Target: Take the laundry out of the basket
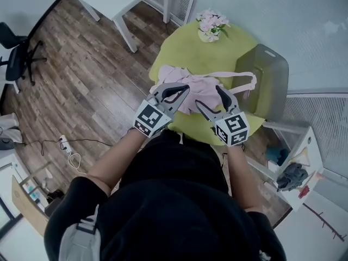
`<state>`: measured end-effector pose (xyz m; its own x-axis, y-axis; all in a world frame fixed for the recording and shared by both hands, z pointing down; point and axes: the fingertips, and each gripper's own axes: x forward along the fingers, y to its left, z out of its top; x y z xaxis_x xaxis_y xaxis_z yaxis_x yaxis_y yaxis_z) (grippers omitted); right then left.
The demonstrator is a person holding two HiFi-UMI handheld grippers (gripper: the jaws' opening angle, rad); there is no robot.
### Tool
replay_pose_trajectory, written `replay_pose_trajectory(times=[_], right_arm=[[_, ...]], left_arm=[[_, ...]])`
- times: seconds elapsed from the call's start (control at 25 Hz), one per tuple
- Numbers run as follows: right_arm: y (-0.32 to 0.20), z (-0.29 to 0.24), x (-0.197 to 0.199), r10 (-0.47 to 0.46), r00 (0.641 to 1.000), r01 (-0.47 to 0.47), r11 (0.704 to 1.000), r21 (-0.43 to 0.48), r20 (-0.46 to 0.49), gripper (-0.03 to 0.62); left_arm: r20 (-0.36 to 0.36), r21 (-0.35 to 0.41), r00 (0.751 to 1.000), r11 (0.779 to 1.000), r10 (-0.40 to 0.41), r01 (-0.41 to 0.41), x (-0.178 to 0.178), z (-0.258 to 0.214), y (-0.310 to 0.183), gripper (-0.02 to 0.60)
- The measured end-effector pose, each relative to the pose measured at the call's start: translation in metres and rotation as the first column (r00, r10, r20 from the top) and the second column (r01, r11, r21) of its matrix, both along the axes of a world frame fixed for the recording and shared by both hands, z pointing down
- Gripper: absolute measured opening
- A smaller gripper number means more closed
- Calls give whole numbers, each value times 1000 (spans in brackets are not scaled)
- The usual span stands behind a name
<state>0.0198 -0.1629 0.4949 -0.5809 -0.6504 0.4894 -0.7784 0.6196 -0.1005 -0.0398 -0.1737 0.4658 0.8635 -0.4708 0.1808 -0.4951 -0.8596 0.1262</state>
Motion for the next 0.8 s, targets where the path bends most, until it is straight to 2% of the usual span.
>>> replay_pose_trajectory(times=[0.2, 0.32, 0.44, 0.52, 0.72, 0.8], right_arm=[[15, -53, 5, 34, 997, -47, 981, 187, 72, 390], [19, -81, 6, 31, 990, -66, 966, 252, 138, 390], [22, -99, 6, 23, 987, -71, 949, 308, 158, 365], [23, -106, 10, 28, 986, -83, 936, 342, 162, 300], [24, -115, 19, 54, 982, -122, 916, 381, 184, 89], [24, -116, 21, 62, 979, -134, 913, 386, 194, 41]], left_arm=[[-18, 37, 997, 996, 77, -76, 16, -29, 21, 11], [-15, 72, 993, 990, 120, -118, 22, -43, 30, 11], [-32, 91, 991, 987, 133, -129, 25, -55, 33, 11], [-44, 93, 990, 987, 133, -128, 27, -60, 33, 11], [-46, 112, 989, 984, 142, -136, 33, -71, 31, 11], [-51, 118, 988, 983, 149, -142, 35, -74, 31, 11]])
